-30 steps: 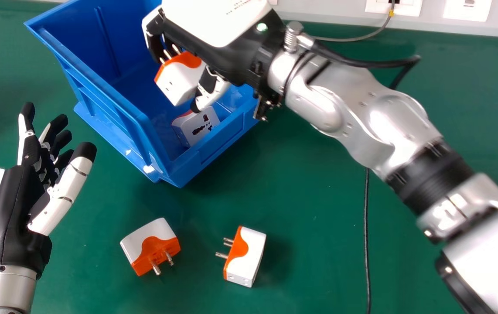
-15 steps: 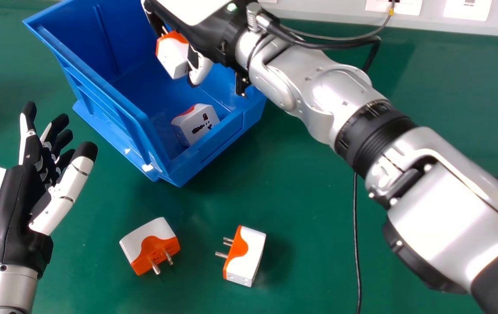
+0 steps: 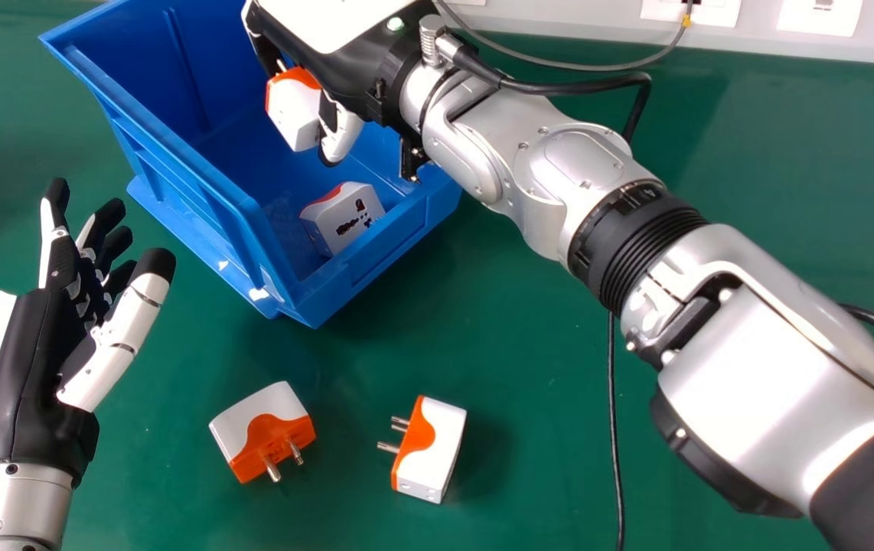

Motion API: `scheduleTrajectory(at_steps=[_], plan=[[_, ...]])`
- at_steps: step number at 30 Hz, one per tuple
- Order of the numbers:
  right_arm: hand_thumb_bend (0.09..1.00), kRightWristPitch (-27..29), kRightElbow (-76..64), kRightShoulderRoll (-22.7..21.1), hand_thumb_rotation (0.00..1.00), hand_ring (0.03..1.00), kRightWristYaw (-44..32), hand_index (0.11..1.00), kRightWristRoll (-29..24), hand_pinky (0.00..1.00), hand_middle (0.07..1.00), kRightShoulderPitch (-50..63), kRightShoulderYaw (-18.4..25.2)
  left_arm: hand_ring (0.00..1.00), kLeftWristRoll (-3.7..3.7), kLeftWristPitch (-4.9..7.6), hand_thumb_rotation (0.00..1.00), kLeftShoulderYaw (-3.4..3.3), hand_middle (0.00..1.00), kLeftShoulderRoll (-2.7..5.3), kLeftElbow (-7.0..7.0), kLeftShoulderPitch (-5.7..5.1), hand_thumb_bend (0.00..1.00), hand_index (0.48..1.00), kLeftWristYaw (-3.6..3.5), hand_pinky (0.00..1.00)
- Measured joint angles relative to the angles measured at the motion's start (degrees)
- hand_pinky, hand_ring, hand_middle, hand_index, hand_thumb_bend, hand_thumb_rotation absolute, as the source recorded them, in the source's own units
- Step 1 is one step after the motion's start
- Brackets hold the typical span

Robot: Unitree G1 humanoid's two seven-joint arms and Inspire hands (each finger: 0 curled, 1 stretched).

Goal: Pick all objects and put in blue box

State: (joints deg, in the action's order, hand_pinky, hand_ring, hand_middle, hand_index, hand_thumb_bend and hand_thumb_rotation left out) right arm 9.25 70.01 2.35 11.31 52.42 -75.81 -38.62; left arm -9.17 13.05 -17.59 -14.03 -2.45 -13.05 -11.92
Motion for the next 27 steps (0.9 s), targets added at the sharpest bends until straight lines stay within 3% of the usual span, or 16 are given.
scheduleTrajectory(at_steps=[11, 12, 13, 14, 15, 16, 20, 21, 23, 27], plan=[[0.501, -0.8, -0.19, 0.14, 0.0, 0.453, -4.81, 0.484, -3.2, 0.38, 0.483, 0.11, 1.01, 0.95, -0.13, -0.53, 0.51, 0.24, 0.96, 0.11, -0.47, 0.19, 0.46, 0.941, 0.05, 0.91], [0.496, -1.43, -0.2, 0.25, 0.0, 0.498, -5.79, 0.486, -3.83, 0.39, 0.546, 0.16, 1.31, 0.95, -0.13, -0.53, 0.51, 0.26, 0.96, 0.11, -0.48, 0.31, 0.46, 0.941, 0.06, 0.91], [0.496, -1.89, -0.22, 0.31, 0.0, 0.498, -6.77, 0.486, -4.64, 0.39, 0.546, 0.24, 1.63, 0.95, -0.13, -0.53, 0.51, 0.28, 0.96, 0.11, -0.48, 0.38, 0.46, 0.941, 0.08, 0.91], [0.519, -2.45, -0.25, 0.36, 0.0, 0.577, -7.71, 0.558, -4.92, 0.45, 0.621, 0.31, 1.87, 0.95, -0.13, -0.54, 0.5, 0.3, 0.96, 0.11, -0.48, 0.42, 0.46, 0.941, 0.08, 0.91], [0.519, -2.87, -0.3, 0.35, 0.0, 0.577, -8.64, 0.558, -5.02, 0.45, 0.621, 0.39, 1.97, 0.95, -0.12, -0.55, 0.5, 0.31, 0.96, 0.12, -0.48, 0.43, 0.46, 0.941, 0.11, 0.91], [0.542, -3.41, -0.45, 0.34, 0.0, 0.654, -9.33, 0.636, -5.07, 0.52, 0.697, 0.54, 1.98, 0.95, -0.12, -0.57, 0.5, 0.32, 0.96, 0.12, -0.48, 0.43, 0.45, 0.941, 0.14, 0.91], [0.643, -4.0, -0.88, 0.07, 0.14, 0.841, -9.6, 0.82, -4.79, 0.69, 0.876, 1.24, 1.64, 0.95, -0.1, -0.56, 0.5, 0.33, 0.96, 0.11, -0.48, 0.44, 0.45, 0.942, 0.15, 0.91], [0.643, -3.94, -1.05, -0.08, 0.14, 0.841, -9.32, 0.82, -4.52, 0.69, 0.876, 1.34, 1.28, 0.95, -0.1, -0.56, 0.5, 0.33, 0.96, 0.11, -0.47, 0.45, 0.45, 0.942, 0.14, 0.91], [0.664, -3.63, -1.41, -0.55, 0.23, 0.919, -7.96, 0.902, -3.27, 0.78, 0.937, 1.55, 0.0, 0.95, -0.1, -0.56, 0.5, 0.33, 0.96, 0.11, -0.45, 0.47, 0.45, 0.942, 0.15, 0.91], [0.679, -3.54, -1.48, -0.86, 0.3, 0.959, -6.89, 0.944, -2.05, 0.83, 0.968, 1.85, -1.57, 0.95, 0.01, -0.56, 0.5, 0.37, 0.96, 0.11, -0.44, 0.68, 0.45, 0.944, 0.15, 0.91]])
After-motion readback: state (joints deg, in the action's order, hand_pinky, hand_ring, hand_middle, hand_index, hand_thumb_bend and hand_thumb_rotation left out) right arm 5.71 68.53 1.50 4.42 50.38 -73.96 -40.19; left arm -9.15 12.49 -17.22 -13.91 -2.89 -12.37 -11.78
